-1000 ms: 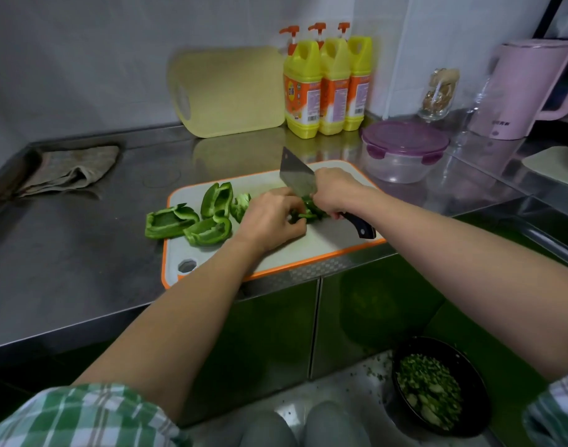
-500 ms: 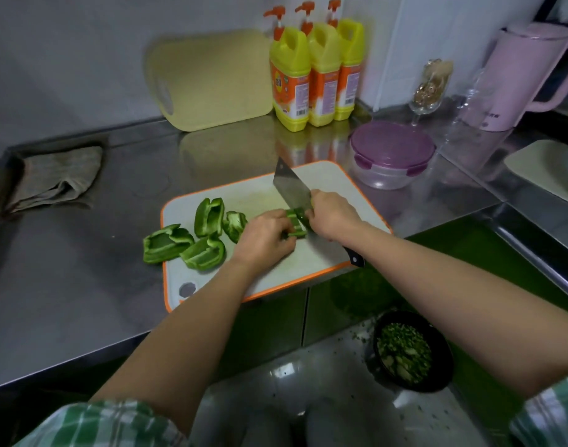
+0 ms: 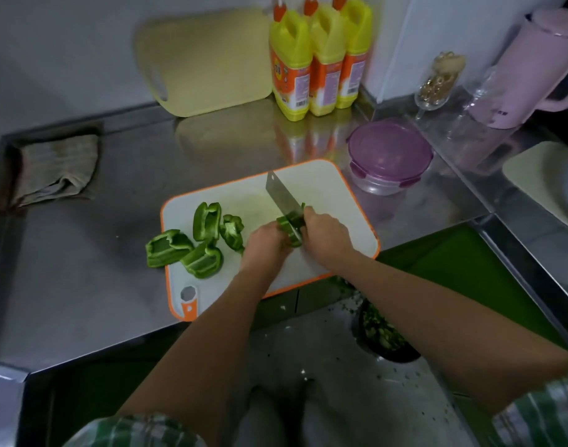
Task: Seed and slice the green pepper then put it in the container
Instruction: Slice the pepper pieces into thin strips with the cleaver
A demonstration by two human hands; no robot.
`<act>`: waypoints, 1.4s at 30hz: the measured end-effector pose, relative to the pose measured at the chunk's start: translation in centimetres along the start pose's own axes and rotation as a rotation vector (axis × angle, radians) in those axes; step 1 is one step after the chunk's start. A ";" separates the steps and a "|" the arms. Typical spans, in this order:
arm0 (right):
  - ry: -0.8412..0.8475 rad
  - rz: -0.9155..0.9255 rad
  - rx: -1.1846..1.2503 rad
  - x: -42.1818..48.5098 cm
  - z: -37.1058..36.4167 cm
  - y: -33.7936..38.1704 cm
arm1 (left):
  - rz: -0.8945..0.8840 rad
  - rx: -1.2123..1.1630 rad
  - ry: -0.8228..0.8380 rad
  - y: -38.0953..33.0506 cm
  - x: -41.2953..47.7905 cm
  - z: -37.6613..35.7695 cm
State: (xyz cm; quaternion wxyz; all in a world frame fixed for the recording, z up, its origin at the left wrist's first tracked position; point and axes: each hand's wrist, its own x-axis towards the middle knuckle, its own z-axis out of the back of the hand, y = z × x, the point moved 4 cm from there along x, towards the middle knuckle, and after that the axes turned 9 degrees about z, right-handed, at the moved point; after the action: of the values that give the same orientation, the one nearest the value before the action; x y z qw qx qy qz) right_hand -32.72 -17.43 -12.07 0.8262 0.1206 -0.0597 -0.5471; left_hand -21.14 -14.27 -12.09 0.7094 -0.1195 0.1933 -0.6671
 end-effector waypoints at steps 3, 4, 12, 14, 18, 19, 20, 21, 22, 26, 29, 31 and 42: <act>-0.015 -0.011 0.031 -0.1 0.0 -0.1 | 0.009 0.023 0.004 -0.3 -0.3 0.0; -0.011 -0.018 0.051 -0.3 -0.1 -0.1 | 0.023 0.020 0.001 -0.1 -0.3 -0.1; 0.059 -0.063 0.115 -1.0 0.0 0.3 | 0.136 -0.057 0.064 0.3 0.3 -0.1; 0.075 -0.088 0.119 -1.3 0.0 0.7 | 0.200 -0.125 0.035 0.7 0.7 0.2; 0.088 -0.118 0.101 -1.7 -0.2 0.8 | 0.414 -0.295 -0.057 1.1 0.8 0.0; 0.098 -0.123 0.108 -1.7 -0.1 0.7 | 0.475 -0.320 -0.034 1.1 0.9 -0.4; 0.109 -0.127 0.115 -1.8 -0.1 0.6 | 0.528 -0.337 -0.009 1.1 1.1 -0.8; 0.118 -0.128 0.120 -1.9 -0.1 0.5 | 0.573 -0.361 0.003 1.1 1.4 -1.1; 0.123 -0.126 0.123 -1.9 -0.1 0.5 | 0.614 -0.394 0.003 1.2 1.6 -1.3; 0.136 -0.117 0.160 -1.8 0.0 0.2 | 0.731 -0.455 0.040 0.8 2.0 -1.6; 0.138 -0.104 0.151 -1.6 0.3 0.2 | 0.771 -0.489 0.022 0.4 2.0 -1.6; 0.150 -0.088 0.138 -1.5 0.5 0.2 | 0.789 -0.500 0.001 0.4 1.8 -1.3; 0.103 -0.004 0.232 -1.6 1.7 -1.6 | 0.892 -0.618 -0.071 1.2 0.5 -1.4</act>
State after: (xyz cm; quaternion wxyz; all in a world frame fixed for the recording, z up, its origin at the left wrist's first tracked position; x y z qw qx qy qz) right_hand -35.18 -16.76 -10.85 0.8076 0.2434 -0.0795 -0.5313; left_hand -20.61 -14.51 -13.92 0.8617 -0.2514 0.3883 -0.2088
